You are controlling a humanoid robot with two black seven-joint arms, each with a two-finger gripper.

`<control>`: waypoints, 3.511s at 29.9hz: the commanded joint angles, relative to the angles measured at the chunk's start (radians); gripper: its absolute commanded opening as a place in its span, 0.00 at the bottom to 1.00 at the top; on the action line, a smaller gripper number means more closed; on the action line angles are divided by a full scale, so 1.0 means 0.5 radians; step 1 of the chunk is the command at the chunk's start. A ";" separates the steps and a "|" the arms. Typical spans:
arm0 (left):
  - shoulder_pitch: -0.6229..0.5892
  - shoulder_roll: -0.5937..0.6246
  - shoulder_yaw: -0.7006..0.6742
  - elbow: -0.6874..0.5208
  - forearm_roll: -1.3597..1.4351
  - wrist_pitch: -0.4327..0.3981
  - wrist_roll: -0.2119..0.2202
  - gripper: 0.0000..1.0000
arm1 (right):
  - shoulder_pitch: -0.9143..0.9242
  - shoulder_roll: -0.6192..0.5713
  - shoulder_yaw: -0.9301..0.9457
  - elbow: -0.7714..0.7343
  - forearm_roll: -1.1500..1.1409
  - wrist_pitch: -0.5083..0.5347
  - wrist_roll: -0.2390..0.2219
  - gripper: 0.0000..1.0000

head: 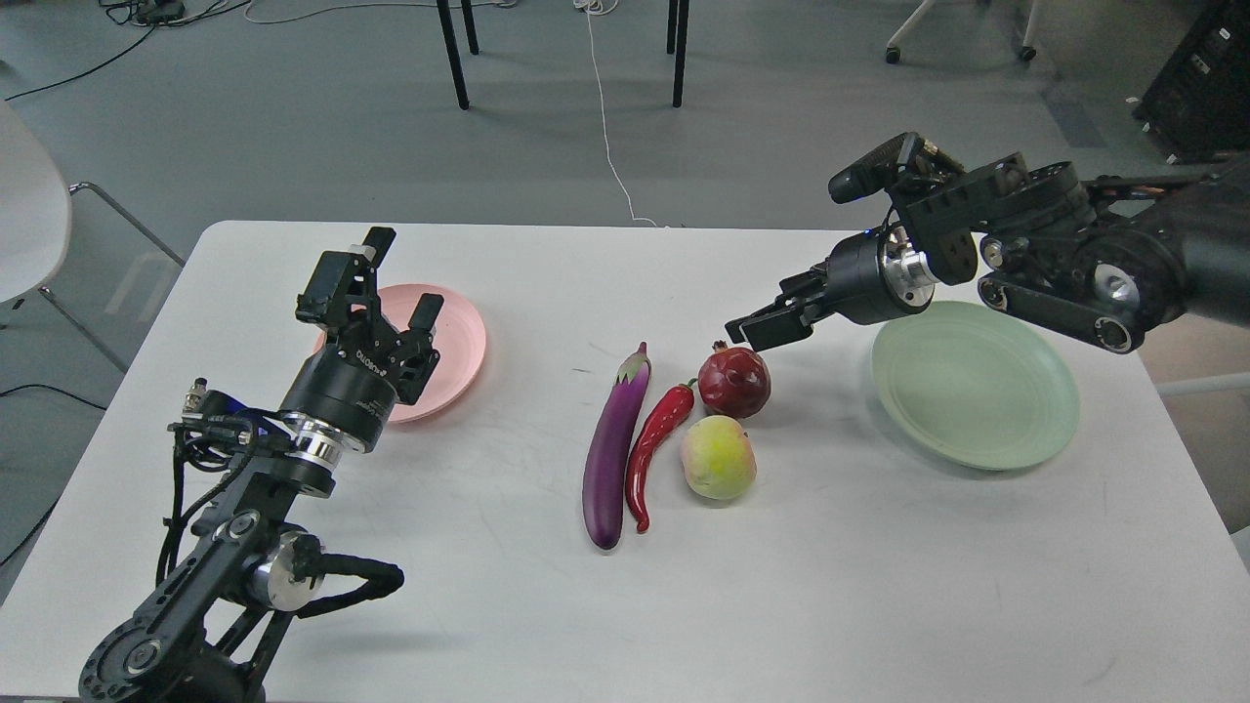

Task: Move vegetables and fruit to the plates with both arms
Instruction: 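Reach the right gripper toward the red onion beside the chili, then close the right gripper on the red onion and lift it, then carry the onion onto the green plate and release it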

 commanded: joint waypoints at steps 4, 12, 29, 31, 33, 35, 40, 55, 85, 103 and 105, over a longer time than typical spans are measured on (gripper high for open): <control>0.043 0.011 0.000 -0.035 0.000 0.000 0.009 0.99 | -0.090 0.199 -0.091 -0.157 -0.009 -0.022 0.000 0.99; 0.046 0.020 0.000 -0.036 0.000 0.000 0.009 0.99 | -0.176 0.260 -0.094 -0.255 -0.009 -0.025 0.000 0.99; 0.046 0.020 0.000 -0.036 -0.003 0.003 0.015 0.99 | -0.247 0.346 -0.232 -0.360 -0.012 -0.145 0.000 0.95; 0.046 0.023 -0.003 -0.036 -0.003 0.000 0.015 0.99 | -0.247 0.349 -0.251 -0.372 -0.012 -0.166 0.000 0.92; 0.046 0.030 -0.003 -0.036 -0.003 -0.003 0.015 0.99 | -0.259 0.349 -0.251 -0.372 -0.012 -0.176 0.000 0.91; 0.046 0.036 -0.003 -0.036 -0.003 -0.003 0.015 0.99 | -0.259 0.349 -0.251 -0.372 -0.012 -0.194 0.000 0.85; 0.046 0.036 0.000 -0.036 -0.003 -0.006 0.012 0.99 | -0.259 0.346 -0.254 -0.366 -0.012 -0.200 0.000 0.57; 0.043 0.039 -0.003 -0.039 -0.003 -0.034 0.012 0.99 | -0.081 0.006 -0.125 -0.167 0.006 -0.206 0.000 0.46; 0.046 0.023 0.006 -0.078 -0.003 -0.052 0.012 0.99 | -0.468 -0.667 -0.082 -0.175 -0.199 -0.559 0.000 0.53; 0.064 0.027 0.006 -0.094 -0.003 -0.052 0.012 0.99 | -0.495 -0.556 -0.085 -0.259 -0.190 -0.559 0.000 0.94; 0.061 0.033 0.006 -0.094 -0.003 -0.052 0.012 0.99 | -0.489 -0.565 -0.085 -0.249 -0.190 -0.559 0.000 0.96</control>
